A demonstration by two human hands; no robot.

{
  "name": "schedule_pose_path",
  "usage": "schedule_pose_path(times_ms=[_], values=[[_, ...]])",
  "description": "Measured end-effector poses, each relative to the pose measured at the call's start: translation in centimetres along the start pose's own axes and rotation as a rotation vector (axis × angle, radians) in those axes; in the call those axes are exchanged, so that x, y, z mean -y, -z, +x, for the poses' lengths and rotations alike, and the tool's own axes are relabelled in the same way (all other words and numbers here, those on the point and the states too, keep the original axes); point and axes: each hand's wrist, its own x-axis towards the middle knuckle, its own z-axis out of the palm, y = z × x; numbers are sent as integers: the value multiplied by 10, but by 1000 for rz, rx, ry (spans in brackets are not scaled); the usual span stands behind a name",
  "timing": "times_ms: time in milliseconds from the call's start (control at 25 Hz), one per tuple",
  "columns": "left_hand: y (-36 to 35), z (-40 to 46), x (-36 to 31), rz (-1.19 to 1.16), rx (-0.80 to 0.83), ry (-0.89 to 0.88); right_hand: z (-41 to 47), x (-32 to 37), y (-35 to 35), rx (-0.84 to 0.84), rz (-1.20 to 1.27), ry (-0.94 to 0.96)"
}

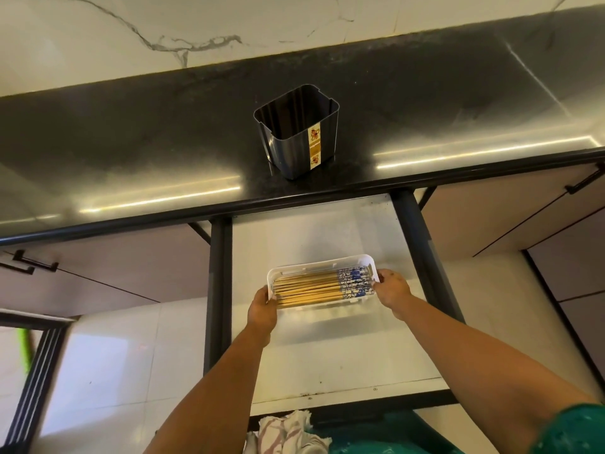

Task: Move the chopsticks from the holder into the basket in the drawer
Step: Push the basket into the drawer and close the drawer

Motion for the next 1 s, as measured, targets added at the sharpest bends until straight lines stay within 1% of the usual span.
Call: schedule_pose_path(times_ms=[40, 120, 200, 280, 400, 440, 520, 560, 640, 720, 800, 880, 1000], values=[[-1, -4, 0, 29, -34, -44, -2, -2, 1, 9, 24, 0], [-5, -11, -1, 124, -181, -124, -8, -2, 4, 9, 50, 10], [-11, -20, -5, 201, -283, -202, -15, -1, 6, -38, -4, 59], [-22, -32, -5, 268, -282, -280, -27, -4, 7, -94, -61, 129], [-35, -59, 5, 452, -303, -523, -54, -14, 5, -185, -82, 304], [-39, -70, 7, 455, -310, -577, -65, -16, 6, -207, -121, 354], [-44, -92, 16, 408, -295, -609, -86, -22, 7, -238, -229, 447], [-45, -103, 23, 421, -287, -606, -98, -25, 8, -250, -279, 490], [-44, -120, 34, 528, -305, -623, -119, -30, 10, -276, -338, 565], [-41, -137, 46, 579, -337, -686, -141, -43, 8, -298, -360, 659], [-35, -161, 63, 632, -338, -791, -170, -62, -2, -338, -376, 748], [-26, -184, 83, 799, -317, -850, -199, -83, -16, -377, -386, 791], [0, -215, 125, 1094, -243, -817, -242, -119, -47, -299, -507, 772]])
